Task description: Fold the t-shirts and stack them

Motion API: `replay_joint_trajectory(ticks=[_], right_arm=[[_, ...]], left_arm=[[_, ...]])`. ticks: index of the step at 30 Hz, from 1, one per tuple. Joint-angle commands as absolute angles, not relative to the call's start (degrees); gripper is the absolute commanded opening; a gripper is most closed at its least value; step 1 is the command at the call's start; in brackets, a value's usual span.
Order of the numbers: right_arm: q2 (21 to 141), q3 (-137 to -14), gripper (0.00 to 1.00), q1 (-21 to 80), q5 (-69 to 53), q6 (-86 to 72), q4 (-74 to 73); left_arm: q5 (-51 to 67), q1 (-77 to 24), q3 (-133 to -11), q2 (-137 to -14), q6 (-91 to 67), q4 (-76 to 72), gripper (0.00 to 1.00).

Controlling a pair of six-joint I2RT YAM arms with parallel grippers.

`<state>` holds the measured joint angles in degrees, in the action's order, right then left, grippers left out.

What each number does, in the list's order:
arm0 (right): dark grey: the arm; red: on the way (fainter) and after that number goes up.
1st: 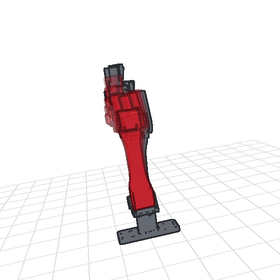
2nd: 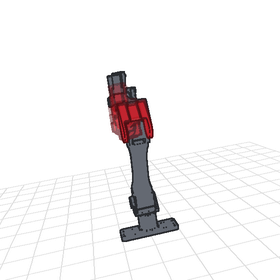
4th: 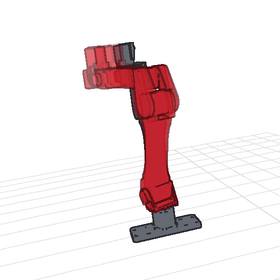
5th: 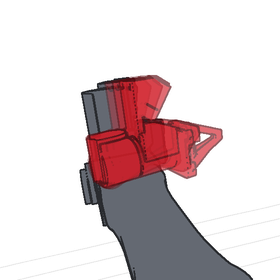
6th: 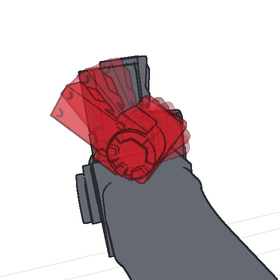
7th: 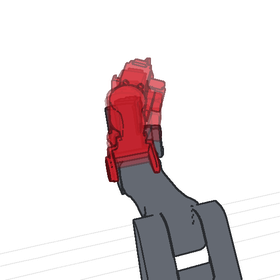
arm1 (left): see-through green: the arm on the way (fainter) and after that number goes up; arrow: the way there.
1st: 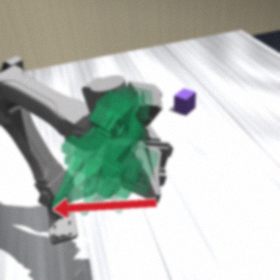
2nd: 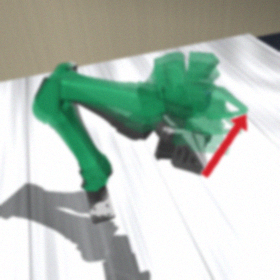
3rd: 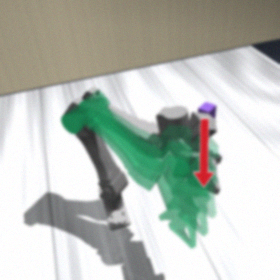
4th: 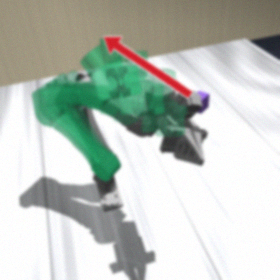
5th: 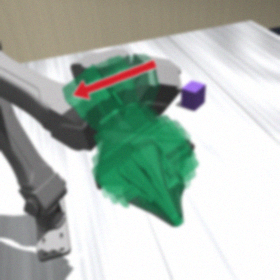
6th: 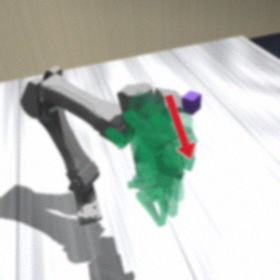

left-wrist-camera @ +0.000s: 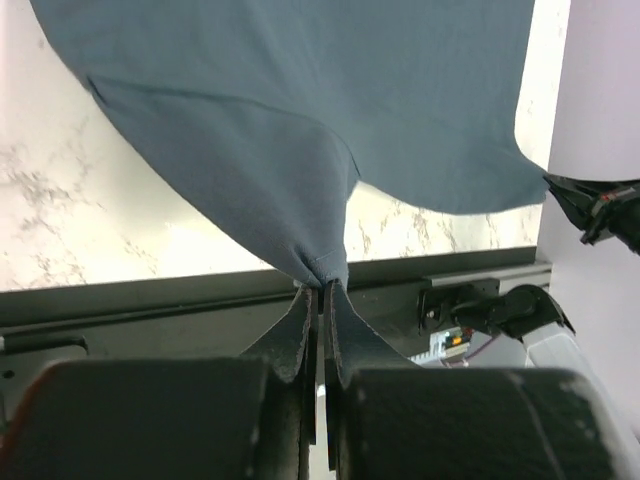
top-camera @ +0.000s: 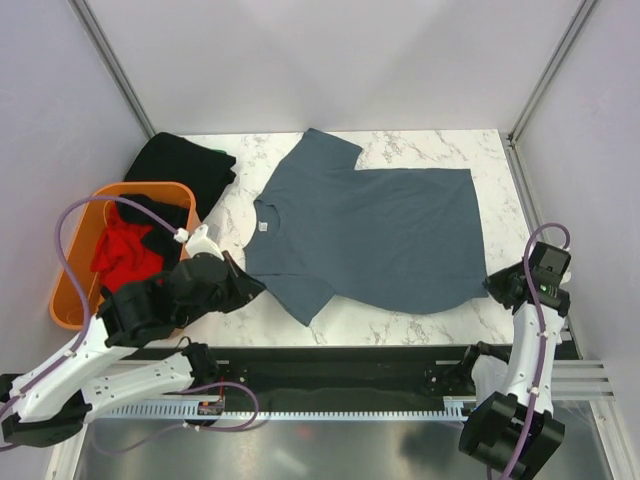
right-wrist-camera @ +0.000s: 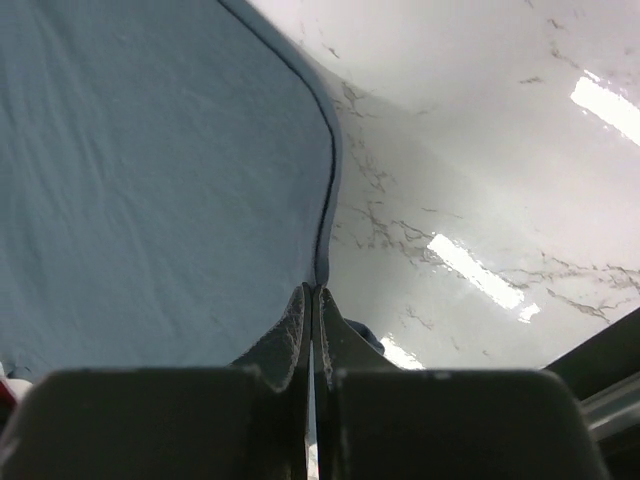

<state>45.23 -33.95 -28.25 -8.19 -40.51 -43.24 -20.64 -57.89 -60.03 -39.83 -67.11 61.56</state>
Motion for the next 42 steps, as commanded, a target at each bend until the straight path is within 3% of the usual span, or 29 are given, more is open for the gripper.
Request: replay_joint_trajectory(ticks=[1, 7, 17, 36, 37, 39, 40, 41, 42], right_arm=[[46.05, -38.76, 0.00, -28.21, -8.87, -38.77, -44.03], [48.51, -40.16, 0.00, -28.21, -12.22, -39.64, -40.70], [61.60, -47.63, 0.00, -28.12, -12.30, -39.46, -36.30], [87.35, -59.32, 0.00, -21.10, -6.68, -43.94, -27.60], [88.93, -60.98, 0.04, -21.01, -6.68, -43.95, -27.51], [93.76, -63.09, 0.21, -20.83, -8.87, -42.72, -27.51], [95.00, -65.45, 0.63, -20.92, -9.92, -42.02, -28.03], [96.75, -66.52, 0.75, -20.92, -11.76, -40.36, -29.34], [96.85, -67.58, 0.81, -20.92, -12.04, -39.38, -30.40]], left_arm=[[-26.98, -57.92, -64.07, -43.32, -61.54, 64.96, 0.02], [-33.31, -54.34, -67.49, -52.79, -50.73, 59.96, 0.02], [-24.18, -35.61, -83.74, -70.99, -26.48, 50.90, 0.02], [-9.33, -20.57, -105.19, -103.52, -18.72, 46.67, 0.02], [-8.45, -19.78, -106.77, -107.97, -18.37, 46.76, 0.03], [-5.73, -18.73, -114.58, -113.35, -18.63, 50.96, 0.16], [-4.93, -17.76, -122.01, -115.99, -19.68, 53.41, 0.24], [-4.14, -17.58, -125.82, -120.71, -20.21, 59.53, 0.44], [-3.78, -17.49, -129.25, -122.33, -20.74, 62.20, 0.51]])
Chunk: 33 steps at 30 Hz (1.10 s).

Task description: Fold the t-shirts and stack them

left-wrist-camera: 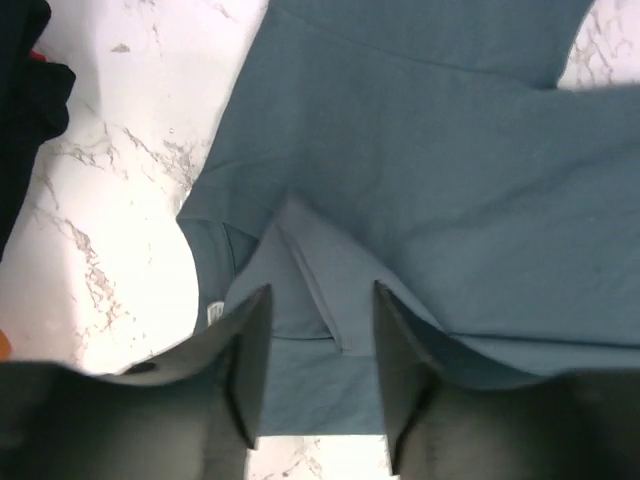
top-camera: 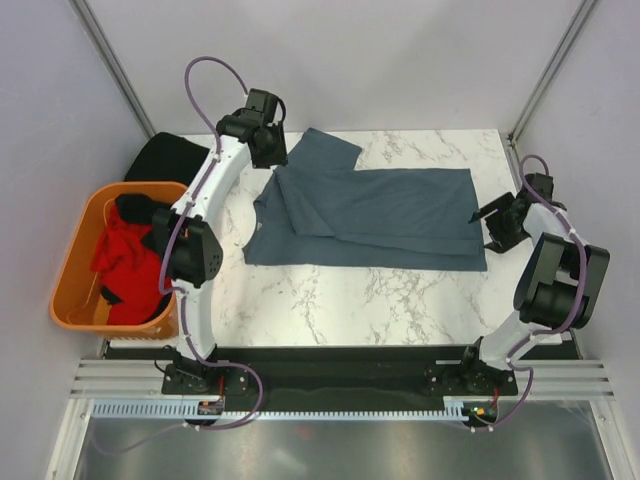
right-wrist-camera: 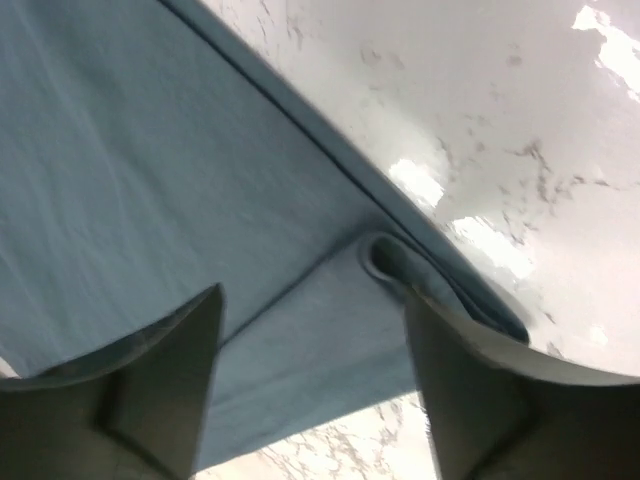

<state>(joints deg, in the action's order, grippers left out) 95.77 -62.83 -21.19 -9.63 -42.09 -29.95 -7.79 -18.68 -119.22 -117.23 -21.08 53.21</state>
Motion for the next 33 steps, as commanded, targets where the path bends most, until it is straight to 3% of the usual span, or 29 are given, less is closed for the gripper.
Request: replay_joint_trajectory(ticks=[1, 3, 11, 13, 16, 22, 33], right_arm=[[96.42, -68.72, 0.89, -20.92, -11.34, -38.85, -31.63], [92.57, -68.03, 0.98, -21.18, -8.72, -38.41, -33.22], [76.40, -52.23, 0.97, -21.71, -6.50, -37.88, -32.88], [73.93, -46.36, 0.93, -21.71, -5.46, -37.27, -32.00], [71.90, -41.49, 0.79, -21.97, -4.57, -35.95, -30.15], [74.09, -39.38, 0.63, -22.76, -5.28, -35.16, -27.69], [81.12, -38.76, 0.61, -24.26, -7.29, -34.63, -19.87]], left_arm=[[-3.69, -17.75, -132.77, -123.04, -21.35, 64.40, 0.55], [-4.65, -18.19, -130.27, -119.81, -22.75, 64.60, 0.64], [-2.90, -18.28, -88.11, -92.49, -28.56, 50.38, 0.66], [-1.15, -18.28, -76.37, -85.19, -30.92, 45.56, 0.65], [1.67, -18.28, -63.08, -77.19, -33.39, 38.27, 0.65], [-1.39, -18.19, -49.59, -72.25, -37.35, 30.42, 0.66], [-6.59, -15.82, -40.88, -75.23, -41.13, 18.90, 0.66]])
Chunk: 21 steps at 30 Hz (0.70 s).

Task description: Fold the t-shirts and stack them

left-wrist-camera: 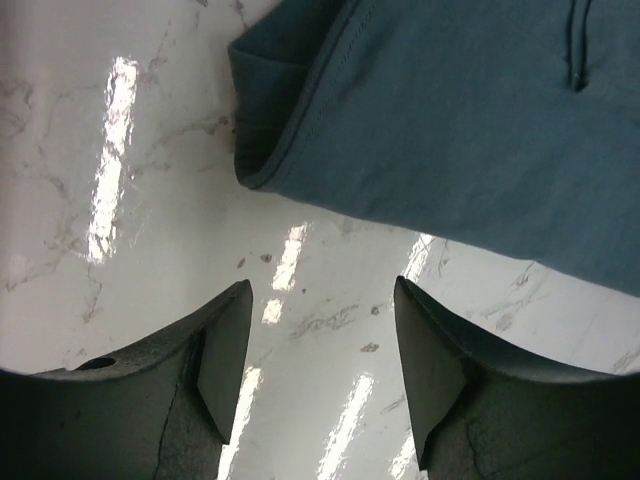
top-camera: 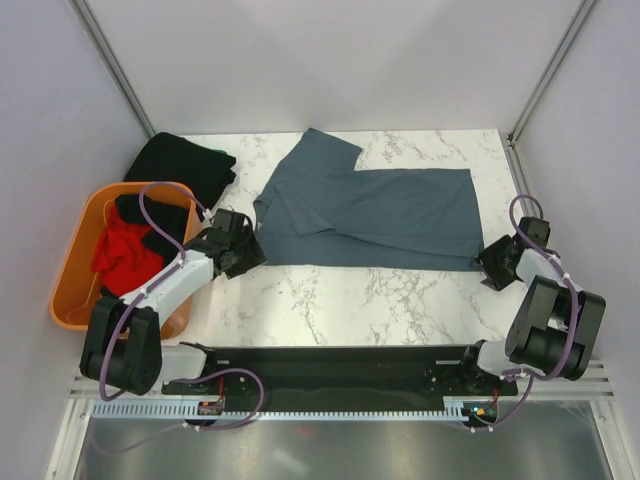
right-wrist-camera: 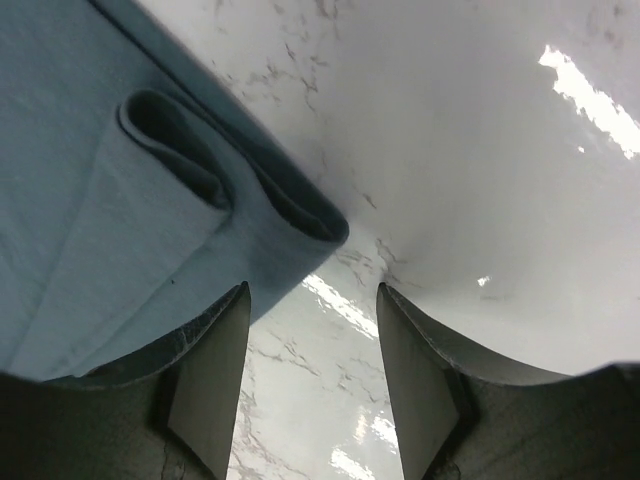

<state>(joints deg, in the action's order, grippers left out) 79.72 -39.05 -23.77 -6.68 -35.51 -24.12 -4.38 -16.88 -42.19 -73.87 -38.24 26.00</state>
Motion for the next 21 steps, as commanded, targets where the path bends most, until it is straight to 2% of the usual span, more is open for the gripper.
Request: replay_joint_trajectory(ticks=[1, 7, 13, 19, 21], right_arm=[[82.25, -38.59, 0.61, -24.34, -7.47, -34.63, -18.82], [85.08, -37.79, 0.58, -24.43, -9.49, -34.37, -15.91], [86.04, -37.53, 0.51, -24.52, -9.58, -34.36, -15.03], [85.78, -37.09, 0.41, -24.87, -9.32, -34.19, -15.12], [85.87, -37.00, 0.35, -24.87, -9.49, -33.93, -15.12]], left_arm=[[-6.59, -15.65, -40.52, -75.76, -41.22, 18.37, 0.66], [-6.85, -14.24, -37.71, -76.90, -42.45, 13.63, 0.66], [-8.00, -14.06, -37.71, -79.18, -43.50, 11.61, 0.65], [-8.88, -13.71, -38.41, -82.61, -45.00, 9.15, 0.60], [-8.53, -13.36, -38.58, -83.58, -45.44, 8.35, 0.58]])
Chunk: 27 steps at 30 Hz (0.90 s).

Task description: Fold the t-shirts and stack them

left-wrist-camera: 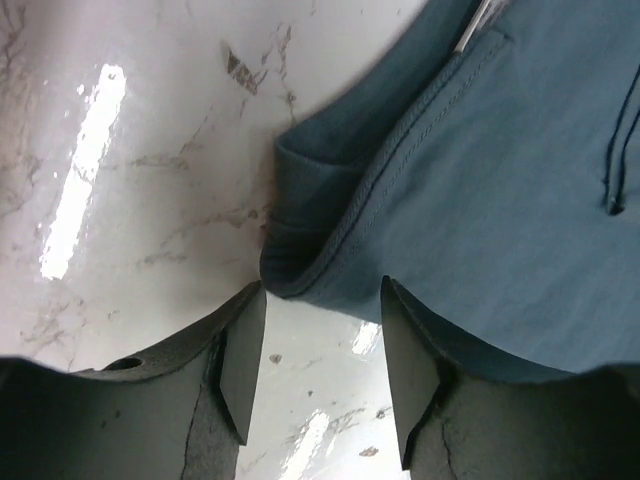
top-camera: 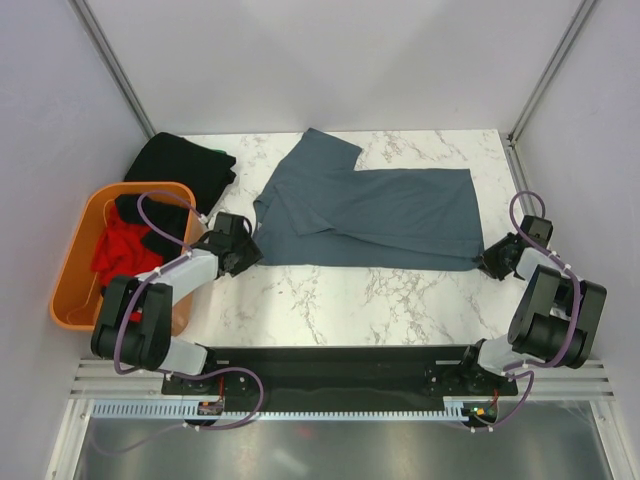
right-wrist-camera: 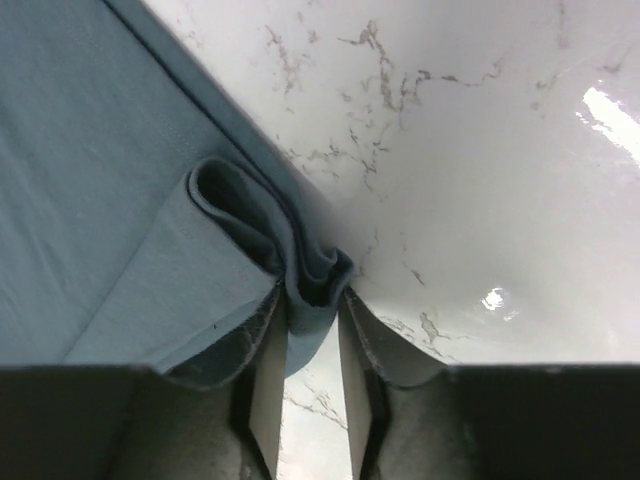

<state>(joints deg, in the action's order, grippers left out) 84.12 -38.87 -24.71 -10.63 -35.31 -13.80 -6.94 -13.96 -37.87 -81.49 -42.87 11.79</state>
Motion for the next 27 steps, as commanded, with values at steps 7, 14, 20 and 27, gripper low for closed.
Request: replay_joint_trajectory(ticks=[7, 14, 20, 27], right_arm=[[86.75, -37.18, 0.24, -24.79, -9.49, -34.01, -14.85], [85.52, -36.91, 0.29, -24.87, -8.18, -33.92, -15.29], [83.24, -36.48, 0.32, -24.87, -7.38, -33.49, -15.64], [81.21, -35.86, 0.25, -24.79, -5.19, -33.31, -15.73]], left_arm=[[-6.42, -12.22, -38.58, -86.22, -45.62, 5.54, 0.34], [-5.36, -11.60, -38.15, -86.57, -45.44, 4.48, 0.09], [-4.92, -11.43, -37.71, -86.40, -45.35, 3.96, 0.05], [-4.40, -10.90, -37.18, -86.31, -45.44, 3.34, 0.04]])
